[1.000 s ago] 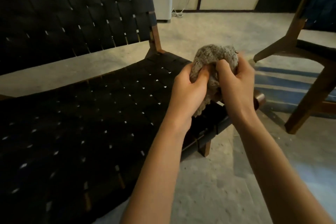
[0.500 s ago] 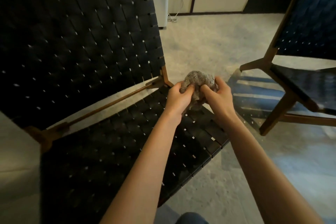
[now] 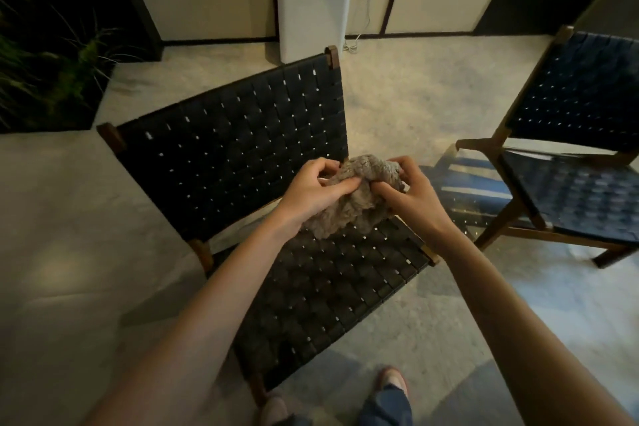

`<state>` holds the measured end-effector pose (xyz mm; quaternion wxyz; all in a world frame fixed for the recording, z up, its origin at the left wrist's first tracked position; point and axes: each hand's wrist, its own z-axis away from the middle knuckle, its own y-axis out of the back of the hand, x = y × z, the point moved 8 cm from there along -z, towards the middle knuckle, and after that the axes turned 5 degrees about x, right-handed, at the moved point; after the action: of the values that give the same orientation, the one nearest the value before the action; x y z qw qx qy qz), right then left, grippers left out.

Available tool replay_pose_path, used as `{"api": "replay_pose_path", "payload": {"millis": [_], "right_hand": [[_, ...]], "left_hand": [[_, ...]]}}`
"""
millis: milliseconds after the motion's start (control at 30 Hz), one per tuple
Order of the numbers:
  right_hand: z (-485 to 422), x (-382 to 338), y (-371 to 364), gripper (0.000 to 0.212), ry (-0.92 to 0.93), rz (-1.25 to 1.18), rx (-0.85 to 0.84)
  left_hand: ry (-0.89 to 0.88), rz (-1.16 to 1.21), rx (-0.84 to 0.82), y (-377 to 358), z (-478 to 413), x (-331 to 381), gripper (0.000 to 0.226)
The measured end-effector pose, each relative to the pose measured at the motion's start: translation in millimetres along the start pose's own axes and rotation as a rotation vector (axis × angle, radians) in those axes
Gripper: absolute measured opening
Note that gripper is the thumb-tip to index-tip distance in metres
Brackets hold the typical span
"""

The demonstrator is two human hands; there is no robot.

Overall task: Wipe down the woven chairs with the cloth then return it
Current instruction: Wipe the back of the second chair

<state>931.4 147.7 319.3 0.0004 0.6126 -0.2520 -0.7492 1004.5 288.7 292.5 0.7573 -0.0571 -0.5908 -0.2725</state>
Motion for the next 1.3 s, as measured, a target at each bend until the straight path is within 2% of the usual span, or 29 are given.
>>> {"api": "replay_pose_path", "payload": {"millis": [67,100,200,233,400,533,667,733,833,967,1000,1067,1133,1200,1300], "right_hand": [[13,-28,-18,0.027,0.023,-0.034,-0.036],[19,-40,-26,0.029,0.049,-0.044,-0.058],[34,-69,-53,0.03,0.116,-0.026,-0.108],[38,-74,-62,0.028,0.125,0.0,-0.113],[45,-78,-95,0.025,0.173,0.281,-0.107],[44,-70,-115,0.046,0.274,0.573,-0.16],[41,-78,-139,0.057,0.408,0.669,-0.241],[37,-78,-147,0.06,0.376,0.657,-0.307],[30,-71,-164,0.062,0.286,0.537,-0.452],[30,-62,-188,0.069,0.286,0.471,-0.616],[29,-63,-192,0.065,0.303,0.465,-0.617],[23,-67,-202,0.045,0.309,0.413,-0.573],[13,-72,-214,0.031,0.292,0.364,-0.503],[0,-74,-231,0.024,0.236,0.37,-0.42],[-18,-74,-264,0.015,0.143,0.399,-0.314]], "left_hand": [[-0.038,-0.016,-0.024,29,17,12,0.049],[-0.057,-0.017,-0.046,40,25,14,0.045],[-0.061,0.005,-0.116,70,46,13,0.007],[-0.058,0.0,-0.125,80,52,10,0.006],[-0.078,-0.143,-0.088,122,69,-5,0.018],[-0.097,-0.361,-0.074,146,80,-17,0.042],[-0.004,-0.313,-0.177,155,88,-27,0.069],[0.041,-0.384,-0.176,162,89,-33,0.062],[-0.022,-0.584,-0.105,183,80,-46,0.038],[-0.037,-0.432,0.015,220,76,-61,0.03],[-0.037,-0.406,0.024,228,73,-66,0.026],[-0.03,-0.375,0.003,243,66,-78,0.016],[-0.02,-0.363,-0.071,254,56,-93,0.009],[-0.032,-0.413,-0.112,268,41,-109,0.01],[-0.086,-0.505,-0.044,309,15,-120,0.015]]}}
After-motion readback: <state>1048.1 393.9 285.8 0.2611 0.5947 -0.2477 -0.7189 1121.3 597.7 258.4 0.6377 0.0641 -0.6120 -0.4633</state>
